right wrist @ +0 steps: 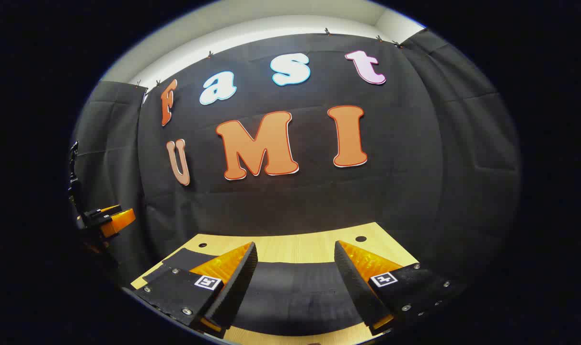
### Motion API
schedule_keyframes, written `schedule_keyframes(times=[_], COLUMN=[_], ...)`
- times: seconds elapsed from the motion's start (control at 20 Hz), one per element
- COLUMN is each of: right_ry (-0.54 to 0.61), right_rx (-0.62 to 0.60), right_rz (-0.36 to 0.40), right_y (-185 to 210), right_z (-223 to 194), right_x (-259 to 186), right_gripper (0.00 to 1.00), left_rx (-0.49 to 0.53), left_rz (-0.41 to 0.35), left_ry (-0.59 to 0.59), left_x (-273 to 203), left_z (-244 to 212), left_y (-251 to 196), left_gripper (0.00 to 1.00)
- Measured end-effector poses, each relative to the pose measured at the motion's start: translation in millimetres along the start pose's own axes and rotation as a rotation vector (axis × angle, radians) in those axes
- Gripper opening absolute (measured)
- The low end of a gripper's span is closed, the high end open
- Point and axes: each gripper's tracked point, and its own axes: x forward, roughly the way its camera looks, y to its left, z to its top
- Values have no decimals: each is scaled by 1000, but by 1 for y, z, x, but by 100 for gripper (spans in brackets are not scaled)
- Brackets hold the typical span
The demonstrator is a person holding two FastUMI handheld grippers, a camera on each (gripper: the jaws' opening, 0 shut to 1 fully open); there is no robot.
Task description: Grasp the waist and the cuffs of the jeans and fold them to make the two legs overlap; first hold the waist and fold one-third of the jeans toward the cuffs, then hold the cuffs and fold the remaining one-third in the same direction to finish folding.
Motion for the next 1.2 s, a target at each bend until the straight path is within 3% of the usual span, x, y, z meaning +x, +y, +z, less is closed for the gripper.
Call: schedule_keyframes(times=[0.3,0.5,0.85,1.05,1.2], right_ry=[-29,-52,-53,-55,-43], right_rx=[62,22,40,60,43], right_rz=[-53,-157,-138,-108,-78], right_y=[-14,-24,-20,-9,-2], right_z=[11,7,4,10,6], right_x=[6,1,4,13,23], right_gripper=[97,100,98,98,97], left_rx=[12,-19,-69,-27,-57], left_rz=[-24,-72,-13,69,100], left_ry=[-16,-11,28,19,40], left_x=[15,28,22,18,13], left_z=[-11,-17,-32,-28,-35], left_y=[2,17,54,87,101], left_gripper=[99,100,100,99,100])
